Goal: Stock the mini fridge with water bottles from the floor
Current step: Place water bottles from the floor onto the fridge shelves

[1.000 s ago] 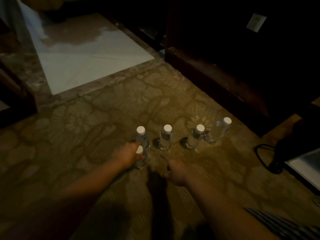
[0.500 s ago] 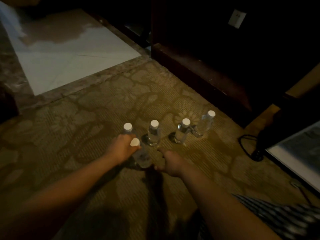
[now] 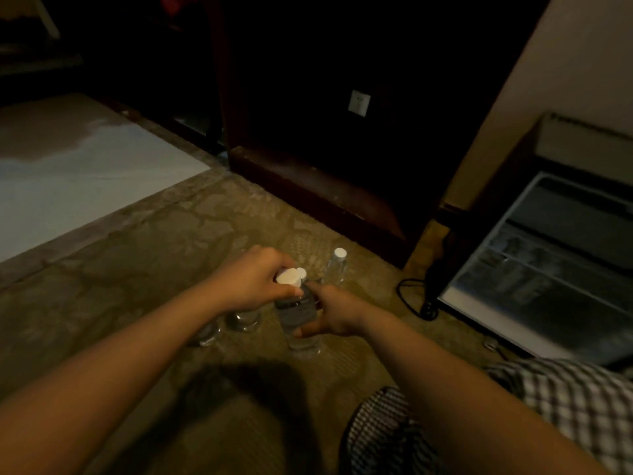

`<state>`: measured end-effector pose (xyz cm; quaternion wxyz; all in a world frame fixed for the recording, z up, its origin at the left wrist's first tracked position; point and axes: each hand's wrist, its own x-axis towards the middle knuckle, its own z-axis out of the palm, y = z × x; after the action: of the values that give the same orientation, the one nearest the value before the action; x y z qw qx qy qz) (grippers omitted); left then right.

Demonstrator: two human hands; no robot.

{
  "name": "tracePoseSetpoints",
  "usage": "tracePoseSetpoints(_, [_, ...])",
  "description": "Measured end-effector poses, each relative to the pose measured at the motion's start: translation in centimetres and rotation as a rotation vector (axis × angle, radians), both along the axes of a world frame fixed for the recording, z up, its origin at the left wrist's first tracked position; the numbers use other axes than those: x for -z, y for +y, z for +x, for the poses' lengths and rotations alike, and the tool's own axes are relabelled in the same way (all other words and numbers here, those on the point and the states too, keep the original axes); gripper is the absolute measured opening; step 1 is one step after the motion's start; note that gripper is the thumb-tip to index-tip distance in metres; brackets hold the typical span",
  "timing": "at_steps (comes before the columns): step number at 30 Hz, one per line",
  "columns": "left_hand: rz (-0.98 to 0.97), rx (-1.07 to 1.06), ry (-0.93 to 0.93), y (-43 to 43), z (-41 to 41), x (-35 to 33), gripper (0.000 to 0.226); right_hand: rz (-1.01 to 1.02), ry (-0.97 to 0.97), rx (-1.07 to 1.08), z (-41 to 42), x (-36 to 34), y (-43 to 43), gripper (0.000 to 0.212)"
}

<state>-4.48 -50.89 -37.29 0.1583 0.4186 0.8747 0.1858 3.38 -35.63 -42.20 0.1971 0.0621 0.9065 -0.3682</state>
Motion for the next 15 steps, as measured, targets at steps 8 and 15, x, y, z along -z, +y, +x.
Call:
tracePoseSetpoints(8, [0.100, 0.136, 0.130, 5.1, 3.4, -6.5, 0.032, 0.070, 0.219, 0.073, 5.0, -6.0, 4.6, 0.064])
tracePoseSetpoints(15, [0.205, 0.213, 0.240, 11.3, 6.9, -10.9, 0.029, 0.203, 0.371, 0.174, 9.3, -10.3, 10.9, 0.056])
